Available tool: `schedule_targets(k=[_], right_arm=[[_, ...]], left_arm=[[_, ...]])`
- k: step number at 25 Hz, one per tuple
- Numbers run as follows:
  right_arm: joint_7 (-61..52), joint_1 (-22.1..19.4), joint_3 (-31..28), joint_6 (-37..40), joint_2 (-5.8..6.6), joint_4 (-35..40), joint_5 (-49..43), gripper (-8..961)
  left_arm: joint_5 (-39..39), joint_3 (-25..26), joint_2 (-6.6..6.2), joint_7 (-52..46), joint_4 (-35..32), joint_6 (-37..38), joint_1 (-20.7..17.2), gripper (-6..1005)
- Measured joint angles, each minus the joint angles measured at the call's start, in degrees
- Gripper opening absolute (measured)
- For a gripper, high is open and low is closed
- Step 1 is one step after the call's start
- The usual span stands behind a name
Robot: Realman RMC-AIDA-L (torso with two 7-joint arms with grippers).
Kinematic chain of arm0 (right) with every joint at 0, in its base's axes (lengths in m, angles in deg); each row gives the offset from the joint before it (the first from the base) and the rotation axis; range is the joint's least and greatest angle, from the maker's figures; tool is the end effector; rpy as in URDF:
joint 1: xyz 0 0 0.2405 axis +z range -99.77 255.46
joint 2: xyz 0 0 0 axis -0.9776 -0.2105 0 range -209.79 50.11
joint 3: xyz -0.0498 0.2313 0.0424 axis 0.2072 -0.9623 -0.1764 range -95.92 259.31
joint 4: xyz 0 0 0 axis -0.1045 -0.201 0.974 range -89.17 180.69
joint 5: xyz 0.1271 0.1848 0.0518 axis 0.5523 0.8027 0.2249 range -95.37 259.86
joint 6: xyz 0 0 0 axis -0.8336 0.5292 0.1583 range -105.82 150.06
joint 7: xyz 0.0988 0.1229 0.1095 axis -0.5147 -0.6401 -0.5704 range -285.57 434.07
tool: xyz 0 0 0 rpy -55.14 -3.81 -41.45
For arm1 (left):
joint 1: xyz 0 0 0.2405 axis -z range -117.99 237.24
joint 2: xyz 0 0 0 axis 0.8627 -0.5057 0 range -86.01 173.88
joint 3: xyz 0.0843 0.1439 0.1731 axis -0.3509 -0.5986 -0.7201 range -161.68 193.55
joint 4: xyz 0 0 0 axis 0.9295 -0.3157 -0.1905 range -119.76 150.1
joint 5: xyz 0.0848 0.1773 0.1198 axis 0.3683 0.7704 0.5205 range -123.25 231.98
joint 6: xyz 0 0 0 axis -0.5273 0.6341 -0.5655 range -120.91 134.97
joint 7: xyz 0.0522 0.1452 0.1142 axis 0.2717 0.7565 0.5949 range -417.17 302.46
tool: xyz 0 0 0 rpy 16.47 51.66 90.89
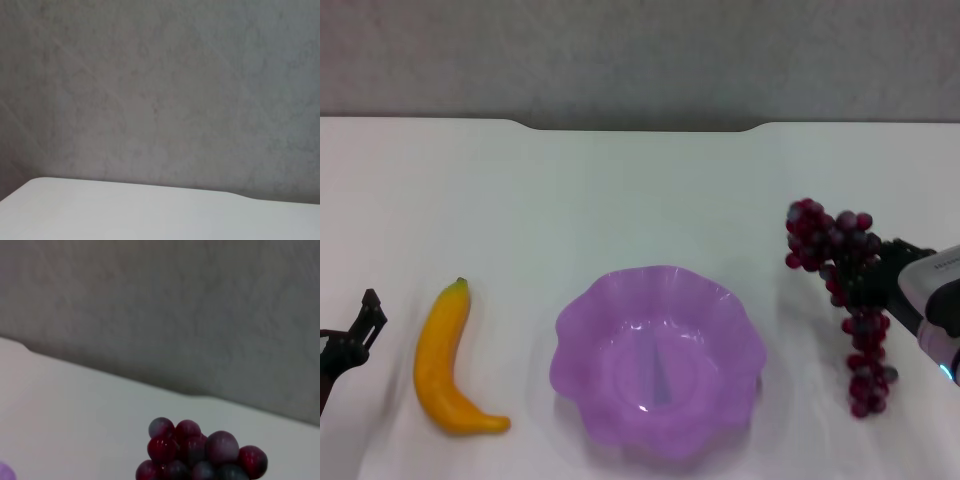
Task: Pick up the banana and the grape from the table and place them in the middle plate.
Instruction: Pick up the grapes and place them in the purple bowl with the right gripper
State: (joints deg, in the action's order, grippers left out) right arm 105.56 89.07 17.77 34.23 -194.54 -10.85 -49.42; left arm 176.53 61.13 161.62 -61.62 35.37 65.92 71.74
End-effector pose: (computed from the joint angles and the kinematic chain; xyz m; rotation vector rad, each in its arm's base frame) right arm 0.2787 0.4018 -0.0674 -1.8996 0.6164 0.2594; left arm -0.3819 0.3244 -0.0355 -1.4712 -0.8050 -0.5688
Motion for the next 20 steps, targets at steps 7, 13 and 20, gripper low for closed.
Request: schedule_targets(k=[7,13,20], right_arm=[[-0.1,-2.4,0.8,-0.4,0.08,-8.8,-2.7,359],[-0.1,-3.5,1.6,-4.5,0.09,-16.3,-2.7,360],[-0.1,-3.8,1.2,-10.9,0.08,-23.6,-2.7,356]], left_arm=[[-0.1,0.1,-0.05,0.0,-0.2,0.1,-0.1,887],[-0.1,0.1,-0.08,0.1,-0.3,0.1,-0.1,888],[-0.1,0.1,-0.09,0.1,-0.3,0.1,0.0,888]])
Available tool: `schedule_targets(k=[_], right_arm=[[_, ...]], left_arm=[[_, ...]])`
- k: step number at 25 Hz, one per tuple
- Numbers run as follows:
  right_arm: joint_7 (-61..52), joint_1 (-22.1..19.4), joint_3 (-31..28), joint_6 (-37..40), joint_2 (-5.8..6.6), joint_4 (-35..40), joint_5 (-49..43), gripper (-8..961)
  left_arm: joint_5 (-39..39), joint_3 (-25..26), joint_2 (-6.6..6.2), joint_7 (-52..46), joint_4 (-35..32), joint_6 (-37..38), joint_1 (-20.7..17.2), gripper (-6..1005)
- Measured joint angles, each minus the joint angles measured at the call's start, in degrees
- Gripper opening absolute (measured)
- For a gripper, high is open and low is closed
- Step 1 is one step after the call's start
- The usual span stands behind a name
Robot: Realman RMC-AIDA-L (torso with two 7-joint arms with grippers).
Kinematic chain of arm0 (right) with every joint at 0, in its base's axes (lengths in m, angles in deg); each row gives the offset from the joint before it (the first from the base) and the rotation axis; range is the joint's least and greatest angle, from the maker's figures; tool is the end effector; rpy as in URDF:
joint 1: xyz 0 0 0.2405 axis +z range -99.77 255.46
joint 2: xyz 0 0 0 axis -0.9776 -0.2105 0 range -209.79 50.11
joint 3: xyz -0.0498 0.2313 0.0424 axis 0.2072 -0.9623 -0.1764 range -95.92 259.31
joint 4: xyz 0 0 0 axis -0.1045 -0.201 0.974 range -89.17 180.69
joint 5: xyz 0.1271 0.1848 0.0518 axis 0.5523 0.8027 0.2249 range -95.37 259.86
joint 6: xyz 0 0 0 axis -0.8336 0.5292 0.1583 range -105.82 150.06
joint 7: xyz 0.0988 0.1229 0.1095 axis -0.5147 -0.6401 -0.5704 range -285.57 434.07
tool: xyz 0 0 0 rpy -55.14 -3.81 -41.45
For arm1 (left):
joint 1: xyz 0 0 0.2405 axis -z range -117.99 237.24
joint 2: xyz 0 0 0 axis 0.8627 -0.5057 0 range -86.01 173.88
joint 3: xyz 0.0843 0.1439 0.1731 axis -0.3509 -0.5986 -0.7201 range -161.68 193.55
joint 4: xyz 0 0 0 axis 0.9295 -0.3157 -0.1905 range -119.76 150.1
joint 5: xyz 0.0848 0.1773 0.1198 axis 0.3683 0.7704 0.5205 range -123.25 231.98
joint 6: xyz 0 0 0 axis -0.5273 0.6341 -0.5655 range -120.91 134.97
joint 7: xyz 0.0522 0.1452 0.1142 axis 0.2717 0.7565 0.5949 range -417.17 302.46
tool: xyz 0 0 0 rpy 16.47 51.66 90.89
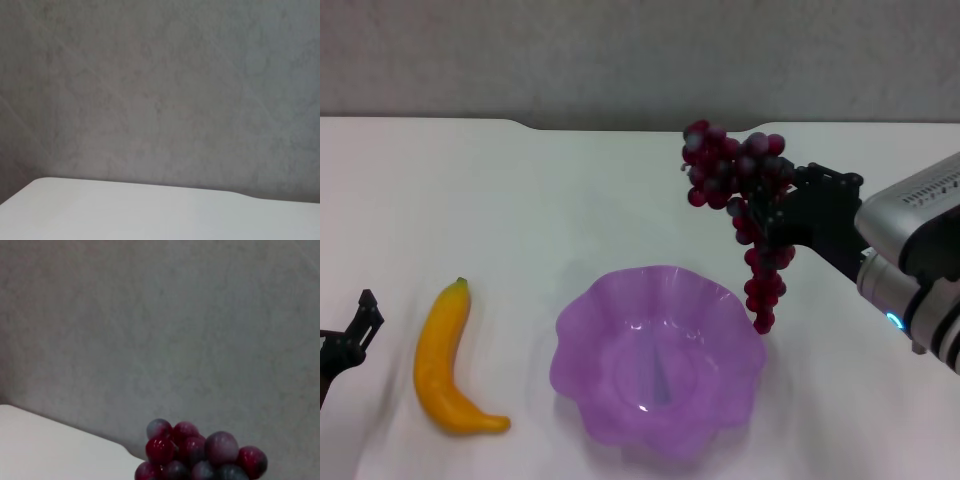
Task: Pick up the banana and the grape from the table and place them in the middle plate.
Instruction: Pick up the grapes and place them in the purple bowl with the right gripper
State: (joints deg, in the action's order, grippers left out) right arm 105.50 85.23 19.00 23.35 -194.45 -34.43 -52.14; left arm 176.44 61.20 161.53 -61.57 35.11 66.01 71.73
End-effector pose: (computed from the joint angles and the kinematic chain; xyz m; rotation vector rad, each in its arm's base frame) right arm 0.1535 0.3944 -0.0597 -2.0343 0.4942 0.5096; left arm -0.3839 0.3239 -0.0338 -1.4680 -0.8024 -0.5631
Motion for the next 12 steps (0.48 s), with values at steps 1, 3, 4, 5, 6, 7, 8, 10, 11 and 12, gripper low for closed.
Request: schedule_targets(k=[1,3,4,5,6,7,8,10,11,12], right_arm=[[0.0,0.1,0.0,-0.6,0.01,-0.4,0.0,355],[0.1,0.7,-0.1,-1.9,0.00,-1.1,0.0,355],[0.1,1.1,-0.1,-2.2,0.01,-1.5,0.0,354],[0.1,1.6,-0.1,-2.4,0.00,-1.8,0.0,354],[0.1,2.0,0.1,-2.4,0.01,-2.2,0.0,353],[0.1,2.4,0.2,-2.5,0.01,-2.6,0.0,353],[0.1,2.6,0.4,-2.5,0.00,-3.0,0.0,353],[0.1,2.9,0.7,-2.7,0.00,-3.9,0.0,352],[0.1,3.0,0.8,-2.8,0.00,-4.3,0.1,352],[0.1,3.0,0.9,-2.9,0.01,-4.6,0.1,352]], left_arm=[[0.0,0.0,0.00,0.0,0.0,0.0,0.0,888],[0.0,0.0,0.00,0.0,0.0,0.0,0.1,888],[0.0,0.0,0.00,0.0,0.0,0.0,0.2,888],[0.0,0.0,0.00,0.0,0.0,0.0,0.3,888],[0.0,0.0,0.00,0.0,0.0,0.0,0.3,888],[0.0,0.0,0.00,0.0,0.0,0.0,0.4,888],[0.0,0.0,0.00,0.0,0.0,0.0,0.4,888],[0.0,-0.1,0.00,0.0,0.0,0.0,0.4,888],[0.0,-0.1,0.00,0.0,0.0,-0.1,0.4,888],[0.0,0.0,0.00,0.0,0.0,-0.1,0.5,888]])
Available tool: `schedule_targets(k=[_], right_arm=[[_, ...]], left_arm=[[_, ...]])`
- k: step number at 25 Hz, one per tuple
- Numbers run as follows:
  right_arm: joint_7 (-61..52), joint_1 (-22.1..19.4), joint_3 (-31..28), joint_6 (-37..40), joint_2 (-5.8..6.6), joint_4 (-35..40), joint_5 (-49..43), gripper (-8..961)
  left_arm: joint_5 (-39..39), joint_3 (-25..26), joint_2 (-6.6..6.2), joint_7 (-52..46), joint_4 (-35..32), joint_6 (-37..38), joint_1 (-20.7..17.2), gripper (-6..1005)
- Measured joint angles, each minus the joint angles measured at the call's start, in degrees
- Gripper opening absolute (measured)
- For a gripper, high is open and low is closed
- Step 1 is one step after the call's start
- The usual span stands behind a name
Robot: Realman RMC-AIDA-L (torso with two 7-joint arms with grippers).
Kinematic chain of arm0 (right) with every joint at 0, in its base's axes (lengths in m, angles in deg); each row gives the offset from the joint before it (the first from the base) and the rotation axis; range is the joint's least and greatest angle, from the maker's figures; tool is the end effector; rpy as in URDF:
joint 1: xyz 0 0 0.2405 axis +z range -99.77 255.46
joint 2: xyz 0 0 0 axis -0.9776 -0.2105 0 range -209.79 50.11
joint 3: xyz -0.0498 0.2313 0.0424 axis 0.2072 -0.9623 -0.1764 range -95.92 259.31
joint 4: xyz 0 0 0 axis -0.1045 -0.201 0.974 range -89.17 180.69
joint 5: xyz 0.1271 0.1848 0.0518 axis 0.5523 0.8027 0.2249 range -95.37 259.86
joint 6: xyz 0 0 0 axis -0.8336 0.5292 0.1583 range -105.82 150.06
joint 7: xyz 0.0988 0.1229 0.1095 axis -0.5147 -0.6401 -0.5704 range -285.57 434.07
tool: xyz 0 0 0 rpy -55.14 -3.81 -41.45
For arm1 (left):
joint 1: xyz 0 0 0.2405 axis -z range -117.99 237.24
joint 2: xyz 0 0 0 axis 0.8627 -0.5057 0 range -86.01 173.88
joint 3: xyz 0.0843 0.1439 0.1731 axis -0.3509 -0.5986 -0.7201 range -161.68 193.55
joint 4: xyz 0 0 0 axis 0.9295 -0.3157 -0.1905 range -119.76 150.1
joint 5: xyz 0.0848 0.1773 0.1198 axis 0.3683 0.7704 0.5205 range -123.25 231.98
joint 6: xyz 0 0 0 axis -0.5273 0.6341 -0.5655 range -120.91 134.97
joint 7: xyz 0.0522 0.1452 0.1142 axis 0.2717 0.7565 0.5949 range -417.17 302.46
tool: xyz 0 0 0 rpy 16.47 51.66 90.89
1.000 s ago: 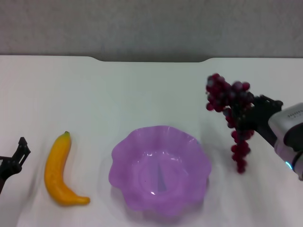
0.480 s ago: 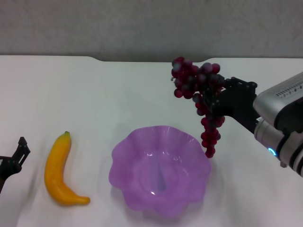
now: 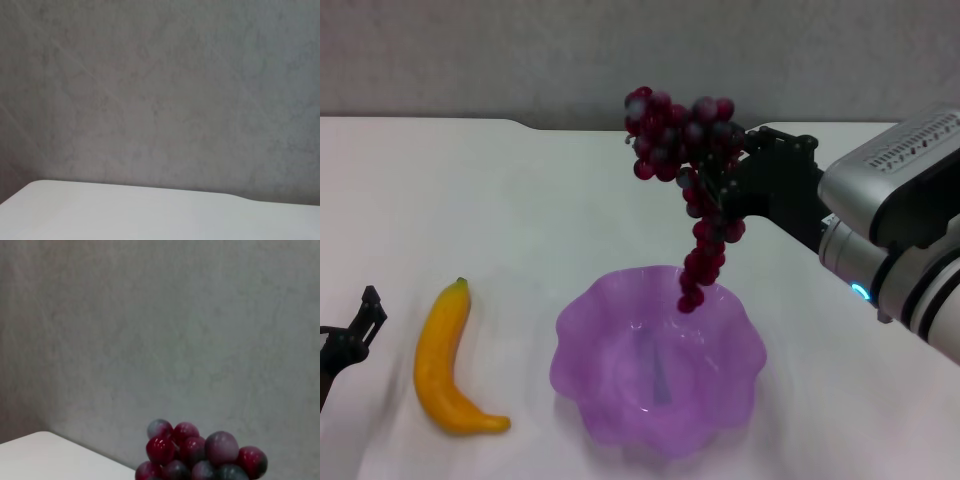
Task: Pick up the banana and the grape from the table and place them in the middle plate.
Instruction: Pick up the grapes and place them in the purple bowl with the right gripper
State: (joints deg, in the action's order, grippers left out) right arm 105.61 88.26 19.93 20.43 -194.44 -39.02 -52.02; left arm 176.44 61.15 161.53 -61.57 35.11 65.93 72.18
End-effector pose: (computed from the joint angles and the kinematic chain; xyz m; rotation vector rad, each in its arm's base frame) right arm 0.1035 0.3933 -0.0611 -2.1002 0.4089 0.5902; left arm -0.3814 0.3269 -0.0342 -1.4731 -0.7980 -0.5680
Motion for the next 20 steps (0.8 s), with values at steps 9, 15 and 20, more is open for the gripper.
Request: schedule_targets(k=[9,15,20], right_arm=[[0.0,-1.1,4.1,0.2,-0.11,2.3,0.2,352],[-0.1,-0.7,8.0,4.2,-0.18,7.5,0.3,351],[-0.6,-0.4,9.7,5.0,-0.34,12.0,0.5,350]], left_arm=[[0.0,0.0,0.00,-0.1,0.0,0.0,0.1,888],[0.0,0.0,0.00,-0.1,0.0,0.0,0.1,888],[0.0,0.0,0.00,0.0,0.0,0.0,0.2,888]])
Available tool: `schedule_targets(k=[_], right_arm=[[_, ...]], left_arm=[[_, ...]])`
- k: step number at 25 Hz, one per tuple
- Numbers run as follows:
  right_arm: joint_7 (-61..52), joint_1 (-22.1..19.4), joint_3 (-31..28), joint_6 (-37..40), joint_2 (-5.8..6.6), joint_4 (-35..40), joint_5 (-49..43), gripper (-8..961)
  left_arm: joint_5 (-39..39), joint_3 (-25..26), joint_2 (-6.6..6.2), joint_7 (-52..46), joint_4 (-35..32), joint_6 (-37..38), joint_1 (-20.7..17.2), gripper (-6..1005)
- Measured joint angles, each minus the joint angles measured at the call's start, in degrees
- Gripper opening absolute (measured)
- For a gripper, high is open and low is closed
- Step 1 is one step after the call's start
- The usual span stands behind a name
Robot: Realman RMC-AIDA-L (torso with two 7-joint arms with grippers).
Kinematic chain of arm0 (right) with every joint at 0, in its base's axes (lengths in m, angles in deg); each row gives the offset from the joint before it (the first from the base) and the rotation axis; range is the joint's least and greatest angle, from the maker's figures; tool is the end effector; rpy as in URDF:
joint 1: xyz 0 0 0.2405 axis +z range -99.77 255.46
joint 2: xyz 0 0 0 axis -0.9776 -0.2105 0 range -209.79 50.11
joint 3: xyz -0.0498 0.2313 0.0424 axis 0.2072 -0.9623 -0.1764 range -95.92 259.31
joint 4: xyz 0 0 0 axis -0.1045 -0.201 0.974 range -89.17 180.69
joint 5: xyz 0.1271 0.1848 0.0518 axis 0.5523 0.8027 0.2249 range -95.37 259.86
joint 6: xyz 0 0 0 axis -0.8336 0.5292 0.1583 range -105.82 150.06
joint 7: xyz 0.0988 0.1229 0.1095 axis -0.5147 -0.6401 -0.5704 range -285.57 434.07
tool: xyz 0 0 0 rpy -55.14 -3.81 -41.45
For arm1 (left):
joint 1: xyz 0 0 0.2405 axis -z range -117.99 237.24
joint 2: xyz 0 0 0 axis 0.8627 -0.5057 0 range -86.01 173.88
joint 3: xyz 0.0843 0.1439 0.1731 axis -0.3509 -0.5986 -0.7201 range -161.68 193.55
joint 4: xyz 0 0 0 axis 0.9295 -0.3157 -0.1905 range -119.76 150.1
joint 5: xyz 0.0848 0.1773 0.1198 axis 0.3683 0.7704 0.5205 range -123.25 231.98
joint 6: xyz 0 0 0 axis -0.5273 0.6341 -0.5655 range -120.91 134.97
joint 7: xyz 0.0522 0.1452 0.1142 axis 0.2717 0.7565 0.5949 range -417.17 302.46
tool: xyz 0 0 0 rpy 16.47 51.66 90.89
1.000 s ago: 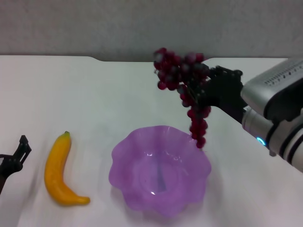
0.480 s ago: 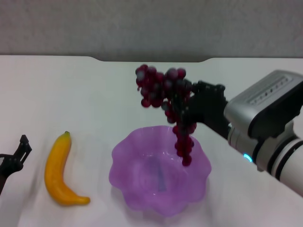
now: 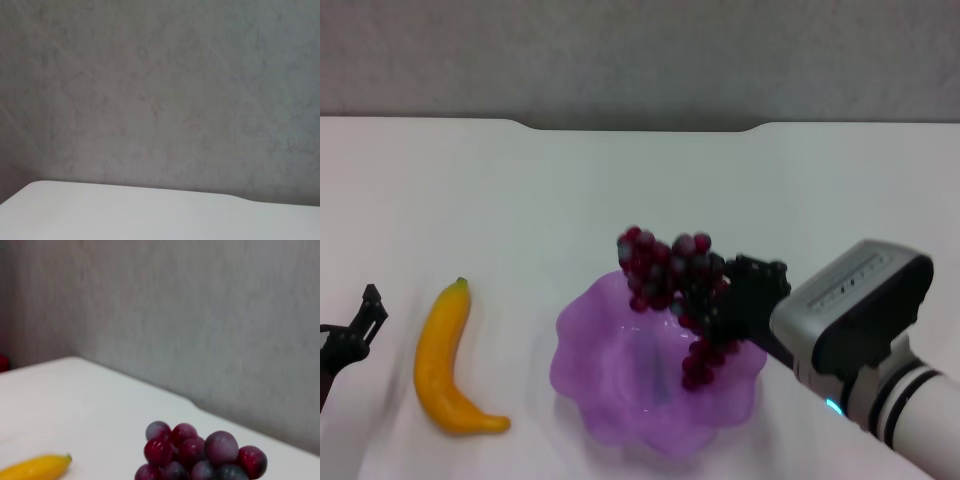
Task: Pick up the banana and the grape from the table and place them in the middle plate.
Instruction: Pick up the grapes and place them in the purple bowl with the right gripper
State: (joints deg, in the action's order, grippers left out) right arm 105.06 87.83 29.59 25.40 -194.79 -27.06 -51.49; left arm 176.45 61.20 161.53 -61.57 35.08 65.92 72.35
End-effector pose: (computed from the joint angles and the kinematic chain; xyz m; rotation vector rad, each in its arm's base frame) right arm 0.1624 0.3582 -0.1304 -2.2171 0.4874 0.4253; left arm -0.3807 0.3280 -0.0340 -1.4738 -0.7960 -0.5695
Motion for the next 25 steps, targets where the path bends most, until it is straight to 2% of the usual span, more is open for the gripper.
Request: schedule_targets(k=[9,21,25], right_arm=[[-0.2,1.4,2.5,3.8,-0.11,9.4,3.8,350],[-0.9,3.3,1.9,4.0,-0.06,13.1,4.4,349],[-0.9,3.3,1.7,5.7,-0.07,13.1,4.4,379]], left_arm=[[0.0,0.0,0.00,0.0,-0.1,0.0,0.2,888],[-0.1,0.1,0.03,-0.2,-0.4,0.0,0.1,888],[-0.1,0.1,0.04,-0.1,-0.4,0.0,0.1,888]])
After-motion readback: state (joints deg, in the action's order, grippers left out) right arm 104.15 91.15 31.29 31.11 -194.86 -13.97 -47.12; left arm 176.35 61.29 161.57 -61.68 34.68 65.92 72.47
